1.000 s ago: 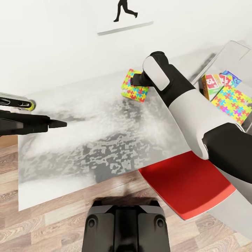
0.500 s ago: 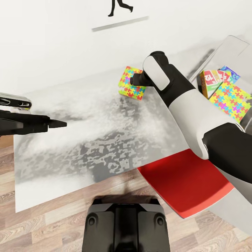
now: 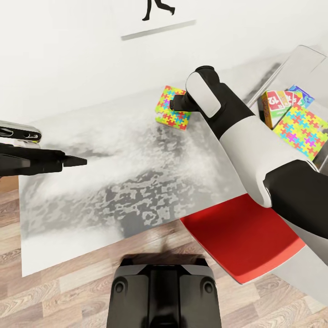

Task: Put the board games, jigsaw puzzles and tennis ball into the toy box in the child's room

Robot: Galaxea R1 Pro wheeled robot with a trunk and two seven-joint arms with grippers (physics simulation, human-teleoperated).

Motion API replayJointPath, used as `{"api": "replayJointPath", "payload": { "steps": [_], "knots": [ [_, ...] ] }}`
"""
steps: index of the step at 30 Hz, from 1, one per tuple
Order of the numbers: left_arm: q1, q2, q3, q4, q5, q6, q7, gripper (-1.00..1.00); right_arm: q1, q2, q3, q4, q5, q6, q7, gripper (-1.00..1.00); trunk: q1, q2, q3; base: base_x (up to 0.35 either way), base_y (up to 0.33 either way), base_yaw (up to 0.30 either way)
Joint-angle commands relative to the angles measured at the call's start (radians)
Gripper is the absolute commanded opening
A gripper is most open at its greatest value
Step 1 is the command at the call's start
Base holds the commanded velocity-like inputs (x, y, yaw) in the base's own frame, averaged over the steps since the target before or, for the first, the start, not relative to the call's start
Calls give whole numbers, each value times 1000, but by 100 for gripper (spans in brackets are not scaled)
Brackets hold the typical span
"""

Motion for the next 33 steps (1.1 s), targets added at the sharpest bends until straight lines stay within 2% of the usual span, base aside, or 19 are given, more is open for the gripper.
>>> {"api": "replayJointPath", "payload": {
  "steps": [1,33],
  "knots": [
    [-2,1,-3,0,1,11,-5,100,0,0,3,8,-20,-1,-7,100,1,-1,-2,0,33,0],
    [0,1,-3,0,0,9,-5,100,0,0,3,3,-20,-5,-6,100,1,-1,-7,0,57,0]
  ]
}}
